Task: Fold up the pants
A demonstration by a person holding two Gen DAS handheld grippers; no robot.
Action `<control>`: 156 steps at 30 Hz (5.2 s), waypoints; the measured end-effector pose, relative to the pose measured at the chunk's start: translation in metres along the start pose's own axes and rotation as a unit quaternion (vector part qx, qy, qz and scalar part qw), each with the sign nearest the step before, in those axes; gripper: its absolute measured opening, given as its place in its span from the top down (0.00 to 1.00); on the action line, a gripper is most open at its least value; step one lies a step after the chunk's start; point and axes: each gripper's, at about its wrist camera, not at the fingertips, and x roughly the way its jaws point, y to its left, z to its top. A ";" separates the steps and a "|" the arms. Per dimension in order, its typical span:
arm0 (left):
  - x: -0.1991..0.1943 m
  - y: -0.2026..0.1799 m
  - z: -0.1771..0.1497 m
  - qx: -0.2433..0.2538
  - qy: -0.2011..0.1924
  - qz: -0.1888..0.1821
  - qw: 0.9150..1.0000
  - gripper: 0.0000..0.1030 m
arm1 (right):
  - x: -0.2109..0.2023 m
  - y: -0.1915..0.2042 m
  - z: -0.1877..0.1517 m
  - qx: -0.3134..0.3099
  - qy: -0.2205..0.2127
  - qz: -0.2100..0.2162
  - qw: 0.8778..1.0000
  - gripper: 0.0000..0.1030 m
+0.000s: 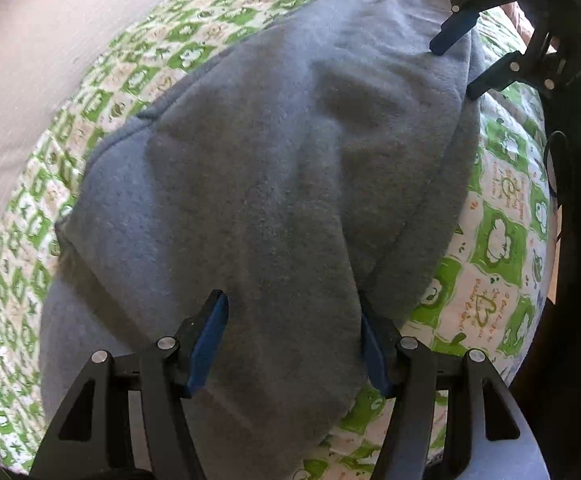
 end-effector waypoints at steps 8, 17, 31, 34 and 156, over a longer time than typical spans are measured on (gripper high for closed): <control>-0.008 0.001 -0.007 -0.007 -0.002 -0.050 0.999 0.86 | -0.034 -0.016 -0.016 0.024 -0.030 0.023 0.999 0.94; -0.025 0.017 0.003 -0.027 0.000 -0.047 0.999 0.40 | -0.042 -0.063 -0.059 0.187 -0.057 0.099 0.976 0.61; -0.049 -0.029 0.178 0.008 -0.070 -0.116 0.991 0.37 | -0.085 -0.159 -0.276 0.586 -0.265 0.132 0.754 0.39; -0.034 -0.042 0.228 0.020 -0.067 -0.144 0.987 0.37 | -0.075 -0.171 -0.292 0.612 -0.288 0.143 0.723 0.40; -0.031 0.026 -0.016 -0.456 -0.227 -0.187 0.840 0.57 | -0.001 -0.055 0.131 0.198 -0.132 0.206 0.949 0.50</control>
